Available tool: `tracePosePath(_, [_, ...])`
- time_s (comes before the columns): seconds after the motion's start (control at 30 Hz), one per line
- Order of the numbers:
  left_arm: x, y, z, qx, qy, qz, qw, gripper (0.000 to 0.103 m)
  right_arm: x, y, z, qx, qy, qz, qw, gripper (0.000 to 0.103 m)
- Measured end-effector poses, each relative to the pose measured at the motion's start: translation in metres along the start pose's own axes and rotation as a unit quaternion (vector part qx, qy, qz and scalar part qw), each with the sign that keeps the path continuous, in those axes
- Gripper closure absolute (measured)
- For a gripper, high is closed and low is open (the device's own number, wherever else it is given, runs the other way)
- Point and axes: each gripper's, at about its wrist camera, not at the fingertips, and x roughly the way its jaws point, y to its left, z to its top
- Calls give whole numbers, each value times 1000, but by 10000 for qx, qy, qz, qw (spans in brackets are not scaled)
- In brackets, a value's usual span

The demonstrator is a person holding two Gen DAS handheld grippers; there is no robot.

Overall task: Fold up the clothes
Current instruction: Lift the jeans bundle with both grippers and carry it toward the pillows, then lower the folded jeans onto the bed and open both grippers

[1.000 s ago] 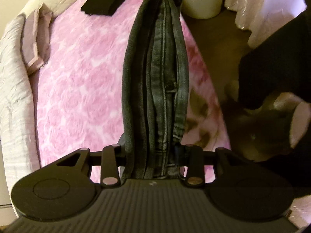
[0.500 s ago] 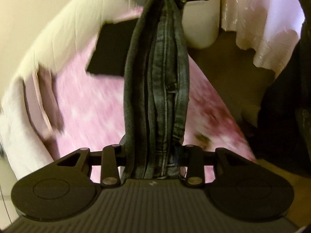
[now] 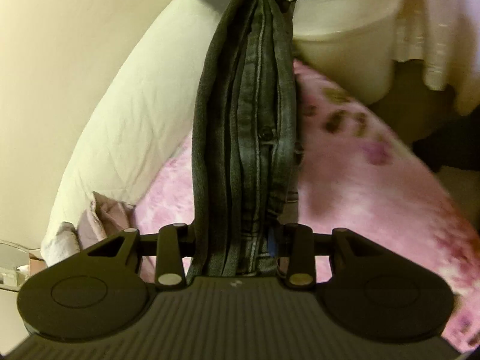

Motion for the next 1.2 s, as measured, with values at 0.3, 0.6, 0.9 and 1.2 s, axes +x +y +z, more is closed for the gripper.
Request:
tracePosePath(0.3, [166,-4,39,-11,435,825,9956,68,152,-44,-103,-215,-377,-595,9973,82])
tracePosePath(0.6, [252,-84,8,55,731,390,9965,63,234,28,-152,263,-89,503,9983,75])
tracePosePath(0.9, [251,-78,-15,332,517,584,9964,64,235,44,-147,422,168,453,9979,75])
tracePosePath(1.2, [248,-91,-36,261,529,646,9962,56,241,68,-136,391,433,331,9978,73])
